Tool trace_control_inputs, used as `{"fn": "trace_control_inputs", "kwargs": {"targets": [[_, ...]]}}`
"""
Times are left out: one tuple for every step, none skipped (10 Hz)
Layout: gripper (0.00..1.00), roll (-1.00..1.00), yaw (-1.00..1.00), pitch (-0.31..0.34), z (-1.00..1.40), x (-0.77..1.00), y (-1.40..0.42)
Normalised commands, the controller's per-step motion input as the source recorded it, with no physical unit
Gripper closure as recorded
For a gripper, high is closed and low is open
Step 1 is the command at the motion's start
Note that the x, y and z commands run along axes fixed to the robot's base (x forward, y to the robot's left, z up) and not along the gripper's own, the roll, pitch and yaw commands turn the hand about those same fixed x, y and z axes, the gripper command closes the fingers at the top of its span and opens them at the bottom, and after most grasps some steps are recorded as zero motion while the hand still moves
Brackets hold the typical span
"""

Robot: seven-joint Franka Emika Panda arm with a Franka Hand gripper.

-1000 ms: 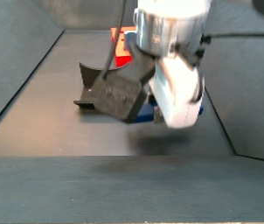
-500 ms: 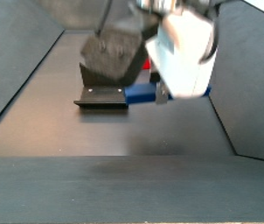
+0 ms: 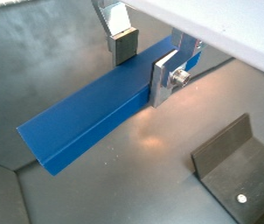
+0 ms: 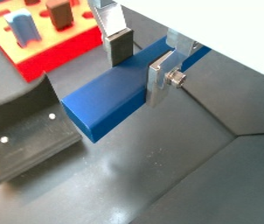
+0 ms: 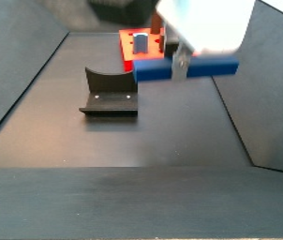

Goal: Pick up the rectangle object. Move up. Place the rectangle object on the fixture. Regrasp the rectangle object. Move to above the board. Insert the rectangle object.
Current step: Place the rectangle object on the fixture.

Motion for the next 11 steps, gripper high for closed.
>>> {"fn": "trace_control_inputs", "kwargs": {"targets": [[1.0,-0.1,0.01,0.03,0.32,0.0,-0.01],[1.0,-0.01,1.0,0.024,-0.02,0.84,-1.0],[1.0,-0.01,1.0,0.026,-0.05,0.85,-1.0],[1.0,0.0,1.0,0.031,-0.05,0.9,-1.0],[1.0,0.01,1.0,0.034,-0.05,0.96,-1.0],[1.0,0.01,1.0,0.039,-0.05,1.0,-0.93],[1.0,0.02,1.0,0.042,-0.05,1.0,-0.87],[1.0,0.03,1.0,0.048,-0.05,1.0,-0.72],[1.0,0.03,1.0,0.053,-0.05,1.0,-0.59],[1.0,0.04,1.0,0.06,-0.05,1.0,-0.46],[1.0,0.05,1.0,0.07,-0.04,1.0,-0.35]]}}
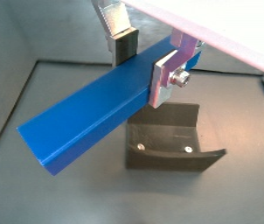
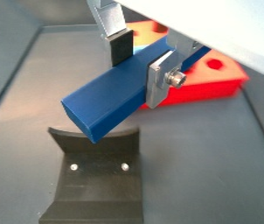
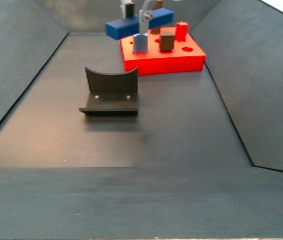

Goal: Pick up the rectangle object. Move up. Place the rectangle object on the fixture. Regrasp the rectangle object. Move to above the board. Insert the rectangle object.
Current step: Place the rectangle object on the fixture.

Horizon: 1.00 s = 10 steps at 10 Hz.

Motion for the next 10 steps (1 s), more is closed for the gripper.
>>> {"fn": "trace_control_inputs", "kwargs": {"targets": [[1.0,0.05,1.0,0.079,-0.04,1.0,-0.29],[1.0,0.06,1.0,0.091,-0.03,1.0,-0.22],[1.0,0.08,1.0,0.113,-0.03,0.99,-0.15],[1.0,0.09,1.0,0.132,-0.02,0.92,-0.11],[1.0,0.1,1.0,0.157,-0.02,0.85,-0.07],[1.0,-1.0,0.68,0.047,0.15,0.42,0.53],[1.0,-1.0,0.54,0.056,0.14,0.33,0.51],[1.0,-1.0,0.48,0.082,0.08,0.22,0.38],[1.0,-1.0,0.44,0.126,0.04,0.07,0.17],[1.0,-1.0,0.42,0.145,0.04,0.01,0.12]]}}
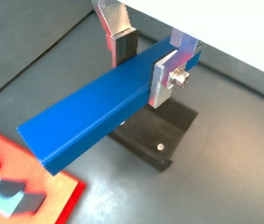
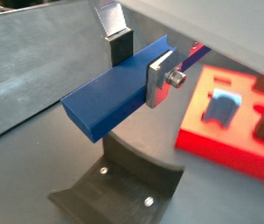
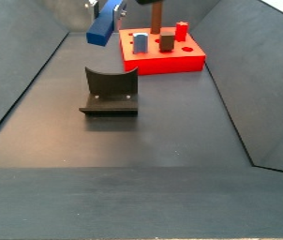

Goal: Pick up the rectangle object. Move up. Place the rectangle object on the fixture. Regrasp the rectangle object. Move to above the board. Insert the rectangle object.
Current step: Place the rectangle object on the fixture.

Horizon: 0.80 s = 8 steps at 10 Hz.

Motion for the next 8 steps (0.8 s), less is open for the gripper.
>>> {"fn": "trace_control_inputs", "kwargs": {"targets": [[1.0,-1.0,0.38,0.157,0.03,-0.02,0.09],[1.0,-1.0,0.33,0.19,0.01,0.0,0.06],[1.0,-1.0,0.26,0.243,0.0,0.03,0.05],[1.0,-1.0,0.23,0.276,0.0,0.04,0.04],[1.0,-0.89,0.11,0.31,-0.01,0.07,0.05],[1.0,-0.73,0.02,0.296,-0.01,0.07,0.05],[1.0,-0.56,-0.06,0.263,-0.01,0.07,0.05],[1.0,-0.39,-0.11,0.214,-0.01,0.06,0.04]]}}
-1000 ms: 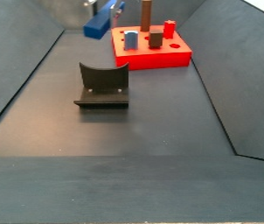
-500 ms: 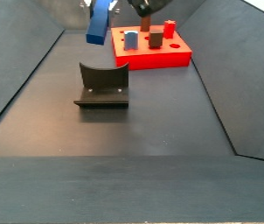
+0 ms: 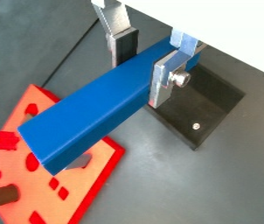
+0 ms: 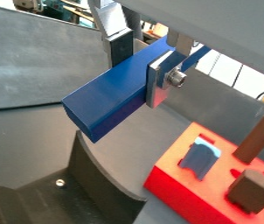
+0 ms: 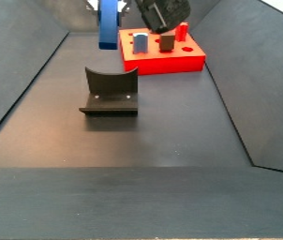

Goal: Pick up the rectangle object. Move up. Place the rectangle object on the fixture. Regrasp the rectangle object. Move to above the board. Insert the rectangle object.
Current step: Place the rectangle object on the fixture.

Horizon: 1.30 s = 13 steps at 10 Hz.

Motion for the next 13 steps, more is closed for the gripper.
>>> {"fn": "trace_control_inputs", "kwargs": {"targets": [[1.0,-0.24,-0.15,0.142,0.0,0.05,0.02],[1.0,-1.0,-0.03,0.293,-1.0,0.12,0.13],[1.0,-1.0,-0.04,0.269,-1.0,0.12,0.13],[1.0,-1.0,-0.11,0.285,-1.0,0.14,0.14],[1.0,-0.84,-0.17,0.266,-1.0,0.14,0.13],[1.0,-0.66,-0.21,0.212,-1.0,0.15,0.14],[1.0,-0.42,-0.24,0.14,-1.0,0.16,0.14],[1.0,-0.32,-0.24,0.105,-1.0,0.17,0.13],[1.0,-0.2,-0.23,0.033,-0.94,0.16,0.12],[1.0,-0.16,-0.21,0.002,-0.71,0.13,0.1],[1.0,-0.13,-0.19,-0.019,-0.49,0.11,0.08],[1.0,-0.11,-0.16,-0.036,-0.28,0.1,0.06],[0.0,0.0,0.0,0.0,0.0,0.0,0.0]]}}
